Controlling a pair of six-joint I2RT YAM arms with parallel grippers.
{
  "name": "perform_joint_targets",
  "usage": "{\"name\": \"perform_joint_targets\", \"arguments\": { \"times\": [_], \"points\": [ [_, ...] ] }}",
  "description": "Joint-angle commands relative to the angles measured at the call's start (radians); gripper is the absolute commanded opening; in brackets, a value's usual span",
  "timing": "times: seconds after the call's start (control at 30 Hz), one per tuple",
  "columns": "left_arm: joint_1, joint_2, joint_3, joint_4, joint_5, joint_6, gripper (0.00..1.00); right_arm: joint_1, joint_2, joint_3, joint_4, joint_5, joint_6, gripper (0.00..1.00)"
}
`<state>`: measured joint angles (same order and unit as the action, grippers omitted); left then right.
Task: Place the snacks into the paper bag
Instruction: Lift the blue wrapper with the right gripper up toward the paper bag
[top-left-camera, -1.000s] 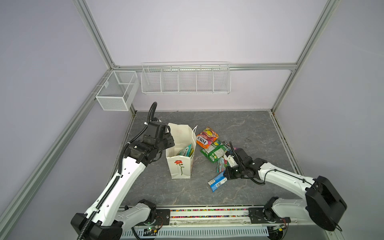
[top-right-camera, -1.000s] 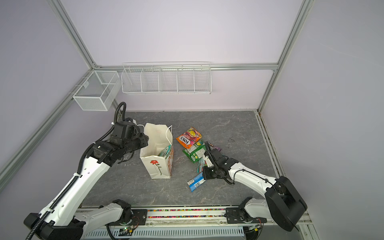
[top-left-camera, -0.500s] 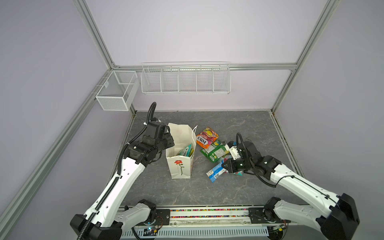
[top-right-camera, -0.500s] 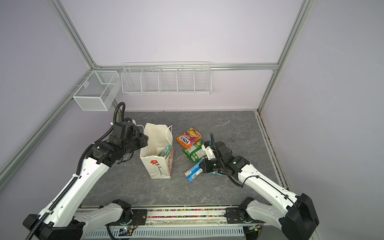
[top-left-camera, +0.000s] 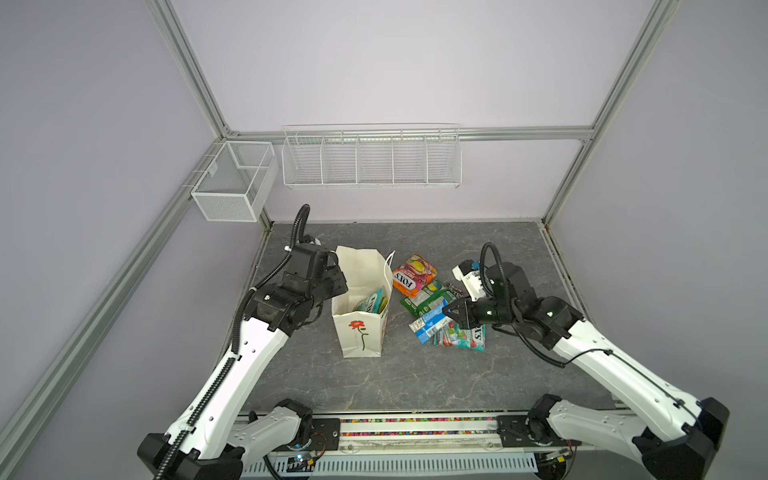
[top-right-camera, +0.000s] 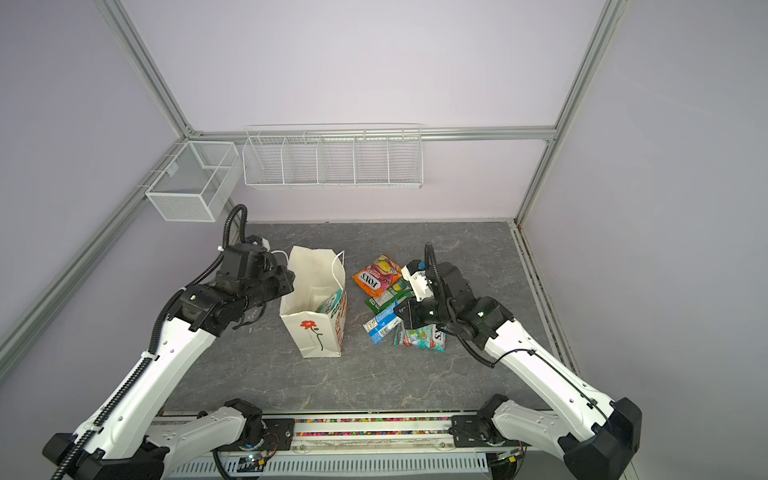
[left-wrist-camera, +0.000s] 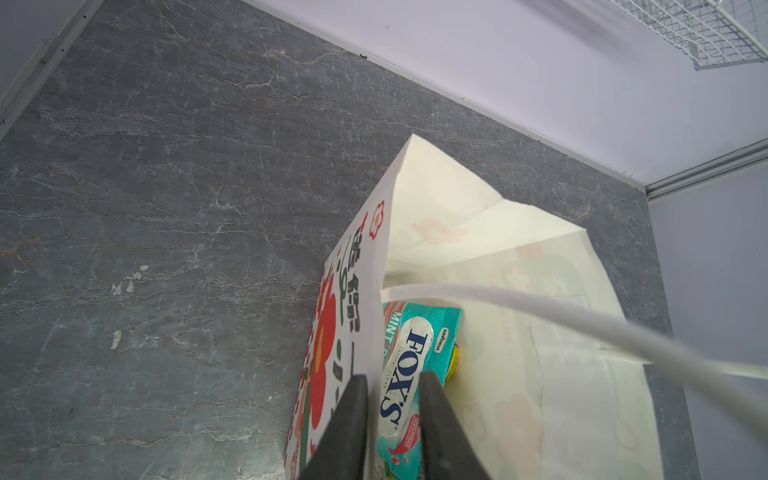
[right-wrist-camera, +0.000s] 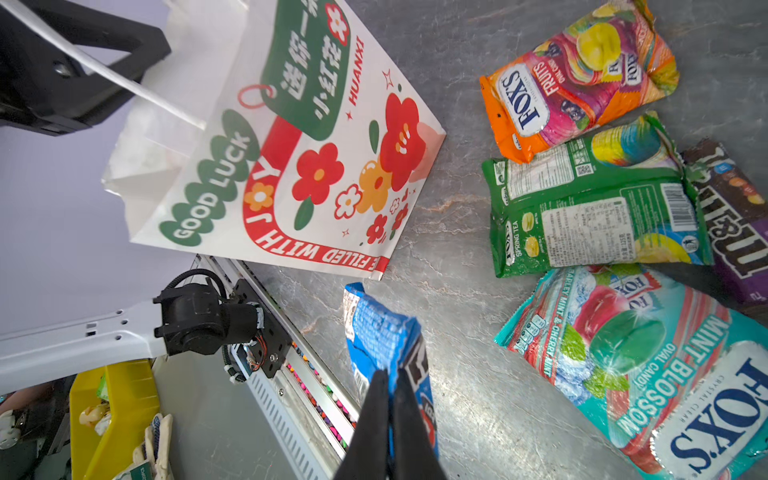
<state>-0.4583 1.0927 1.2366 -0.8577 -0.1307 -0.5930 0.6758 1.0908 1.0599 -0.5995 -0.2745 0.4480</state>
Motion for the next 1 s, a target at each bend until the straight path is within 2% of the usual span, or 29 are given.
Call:
{"name": "perform_joint_targets", "arguments": {
  "times": [0.0, 0.17, 0.27, 0.4, 0.63, 0.87, 0.97],
  "points": [
    [0.004, -0.007, -0.006, -0.012, -0.017, 0.006, 0.22, -0.001, -0.026, 0.077, -0.062, 0.019, -0.037, 0.07],
    [0.004, -0.003, -0.009, -0.03, -0.039, 0.013, 0.22, -0.001, -0.032, 0.196, -0.127, 0.043, -0.076, 0.07],
    [0.004, -0.001, -0.009, -0.035, -0.041, 0.015, 0.21, 0.007, -0.038, 0.24, -0.119, 0.012, -0.111, 0.07],
    [0.004, -0.002, -0.011, -0.046, -0.039, 0.018, 0.2, 0.035, -0.039, 0.29, -0.121, 0.027, -0.138, 0.07],
    [0.004, -0.01, -0.029, -0.03, -0.027, 0.01, 0.1, 0.107, 0.035, 0.447, -0.18, 0.073, -0.145, 0.07],
    [0.004, -0.009, -0.031, -0.027, -0.016, 0.007, 0.0, 0.174, 0.111, 0.552, -0.172, 0.066, -0.124, 0.07],
    [0.004, -0.017, -0.029, -0.021, 0.001, -0.003, 0.0, 0.186, 0.136, 0.587, -0.176, 0.086, -0.113, 0.07]
  ]
}}
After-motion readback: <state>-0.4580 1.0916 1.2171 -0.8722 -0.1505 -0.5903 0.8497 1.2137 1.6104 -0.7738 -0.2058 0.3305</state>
